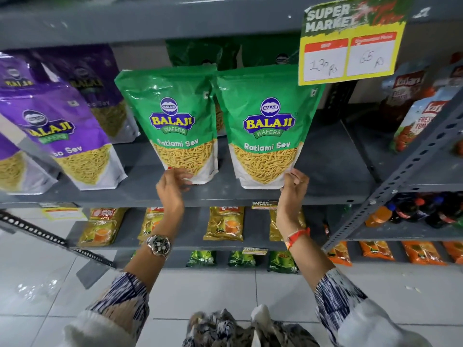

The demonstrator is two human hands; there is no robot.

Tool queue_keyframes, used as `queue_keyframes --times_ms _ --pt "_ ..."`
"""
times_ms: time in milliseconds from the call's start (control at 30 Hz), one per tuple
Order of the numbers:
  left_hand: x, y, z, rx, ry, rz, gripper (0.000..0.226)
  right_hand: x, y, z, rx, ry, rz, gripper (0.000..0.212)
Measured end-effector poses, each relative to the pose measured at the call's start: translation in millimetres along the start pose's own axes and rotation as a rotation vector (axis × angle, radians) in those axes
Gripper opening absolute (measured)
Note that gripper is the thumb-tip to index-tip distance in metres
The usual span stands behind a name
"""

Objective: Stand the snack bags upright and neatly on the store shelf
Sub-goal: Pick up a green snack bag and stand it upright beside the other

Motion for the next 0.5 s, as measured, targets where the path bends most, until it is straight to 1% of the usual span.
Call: queue_keyframes --times_ms 67,133,167,200,267,333,367,400,433,500 --pt "-11.0 10.9 -7.3 0.037 -0.051 -0.091 0.032 -2.7 -1.0 4.3 -0.034 0.031 -0.068 0.015" --pt "-23.4 24.3 -17.2 0.089 -0.083 -0.197 0.028 -1.6 -3.9 3.5 -0.023 0.04 -0.148 0.01" --pt "-30.6 29.3 -21.6 0.114 -0.09 -0.219 0.025 -0.7 -5.0 3.5 0.015 0.034 -0.197 0.014" --pt "-37.6 32.2 -25.0 0.123 -0.095 -0.201 0.021 -1.2 -6.8 4.9 0.064 0.025 -0.225 0.025" --pt "-46.2 35.2 -29.7 0.068 -0.101 -0.109 0.009 -11.6 -9.7 10.4 0.12 -0.007 -0.236 0.044" --pt "-46.8 38.7 -33.1 0.037 -0.137 -0.049 0.01 -24.0 -12.2 21.4 0.093 -0.042 -0.181 0.053" --pt "-44.3 39.9 -35.9 0.011 -0.175 -0.037 0.009 -29.8 -13.4 26.0 0.037 -0.042 -0.125 0.053" --pt "-38.9 38.8 -36.5 -0.02 -0.216 -0.017 0.007 -35.1 -14.0 30.0 -0.001 -0.023 -0.061 0.049" --pt "-31.2 34.4 -34.6 -0.042 -0.249 0.038 0.007 -39.0 -15.5 34.2 -0.012 0.014 -0.005 0.041" --pt "-11.5 11.2 -25.0 -0.066 -0.25 0.274 0.01 -42.9 -20.0 38.5 -0.002 0.072 0.081 0.027"
Point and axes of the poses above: each hand's wrist, its own x-axis away from the middle knuckle, its own y-axis out of the back of the hand, z = x × y, the point moved 4 cm from there along -x, towards the middle knuckle, and after that the axes turned 4 degrees about -y, right-handed, at the moved point
